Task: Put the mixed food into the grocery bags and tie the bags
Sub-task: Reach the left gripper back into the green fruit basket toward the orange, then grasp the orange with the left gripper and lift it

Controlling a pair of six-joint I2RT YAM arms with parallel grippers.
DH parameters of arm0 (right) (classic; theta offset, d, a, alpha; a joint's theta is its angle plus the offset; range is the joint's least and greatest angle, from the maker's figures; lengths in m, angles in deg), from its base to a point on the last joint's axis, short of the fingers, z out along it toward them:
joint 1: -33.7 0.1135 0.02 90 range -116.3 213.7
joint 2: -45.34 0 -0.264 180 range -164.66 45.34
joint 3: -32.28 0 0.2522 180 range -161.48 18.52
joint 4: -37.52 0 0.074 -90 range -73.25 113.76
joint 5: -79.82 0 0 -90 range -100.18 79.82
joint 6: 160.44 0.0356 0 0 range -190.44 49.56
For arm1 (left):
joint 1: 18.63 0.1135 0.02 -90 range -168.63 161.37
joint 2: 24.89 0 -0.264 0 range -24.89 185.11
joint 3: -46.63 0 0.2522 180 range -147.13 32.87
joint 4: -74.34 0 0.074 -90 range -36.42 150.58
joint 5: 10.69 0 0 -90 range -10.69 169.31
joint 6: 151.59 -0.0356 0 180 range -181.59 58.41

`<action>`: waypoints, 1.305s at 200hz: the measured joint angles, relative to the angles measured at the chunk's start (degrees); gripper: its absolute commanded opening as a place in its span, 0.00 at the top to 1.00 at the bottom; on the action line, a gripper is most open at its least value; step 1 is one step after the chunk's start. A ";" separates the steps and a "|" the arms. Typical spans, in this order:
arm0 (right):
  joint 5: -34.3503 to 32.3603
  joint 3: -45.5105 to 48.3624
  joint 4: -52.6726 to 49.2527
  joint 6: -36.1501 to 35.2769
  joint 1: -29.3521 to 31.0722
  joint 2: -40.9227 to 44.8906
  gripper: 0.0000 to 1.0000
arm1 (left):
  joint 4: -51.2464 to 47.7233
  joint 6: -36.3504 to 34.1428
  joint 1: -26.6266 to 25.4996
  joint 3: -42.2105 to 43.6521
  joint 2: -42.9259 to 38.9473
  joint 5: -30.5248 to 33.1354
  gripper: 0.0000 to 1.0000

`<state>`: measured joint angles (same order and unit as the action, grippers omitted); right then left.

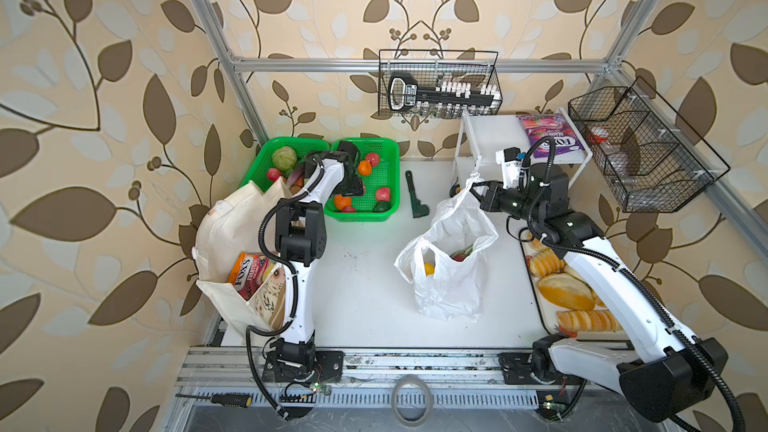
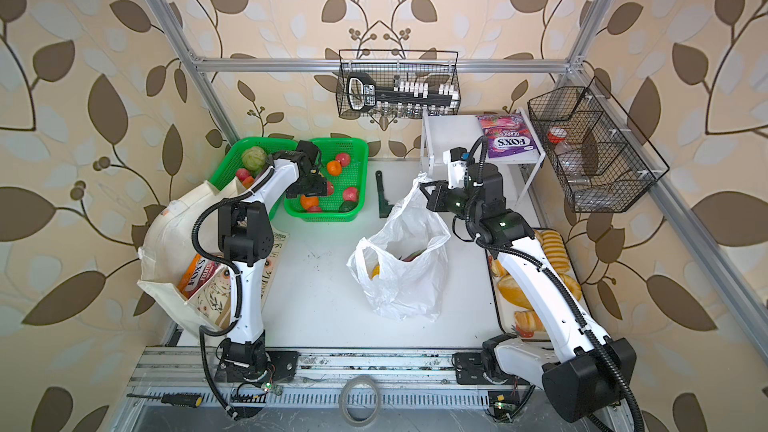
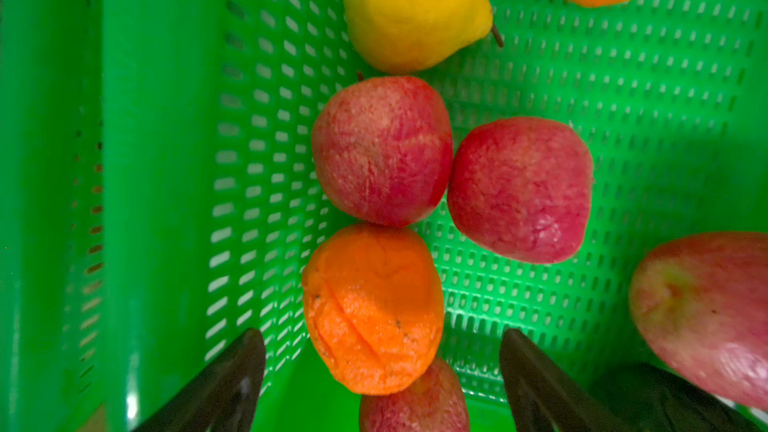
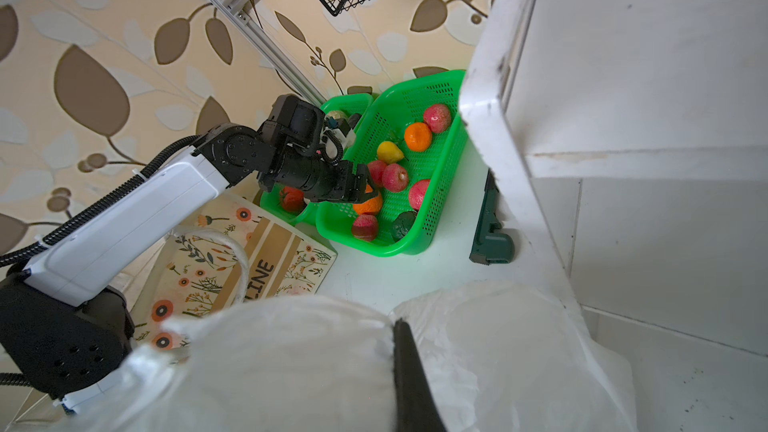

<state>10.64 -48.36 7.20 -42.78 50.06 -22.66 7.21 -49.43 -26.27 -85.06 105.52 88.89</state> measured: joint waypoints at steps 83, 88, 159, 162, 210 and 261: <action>0.24 0.00 0.02 0.00 0.00 0.00 1.00 | -1.81 -2.29 0.24 -0.92 5.92 -4.33 0.35; 0.24 0.00 0.02 0.02 0.00 0.00 1.00 | -1.95 -2.03 0.24 -0.92 5.92 -4.72 0.38; 0.44 0.02 0.07 0.70 0.00 0.22 1.00 | -1.66 -2.93 0.24 -0.96 -2.23 -7.37 0.39; 0.44 0.02 0.09 0.74 0.00 0.24 1.00 | -1.55 -2.99 0.24 -0.92 -3.37 -7.58 0.39; 0.61 0.46 0.50 1.27 0.00 1.11 1.00 | 0.42 -3.06 0.24 0.79 -16.90 -10.99 0.40; 0.83 0.94 0.85 1.57 -0.04 1.51 1.00 | 3.41 -3.02 -1.81 12.07 -27.96 -21.59 0.42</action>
<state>11.47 -47.42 8.05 -41.21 50.01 -21.16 10.62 -52.44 -28.09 -73.00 77.56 67.30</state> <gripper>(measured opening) 0.047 0.598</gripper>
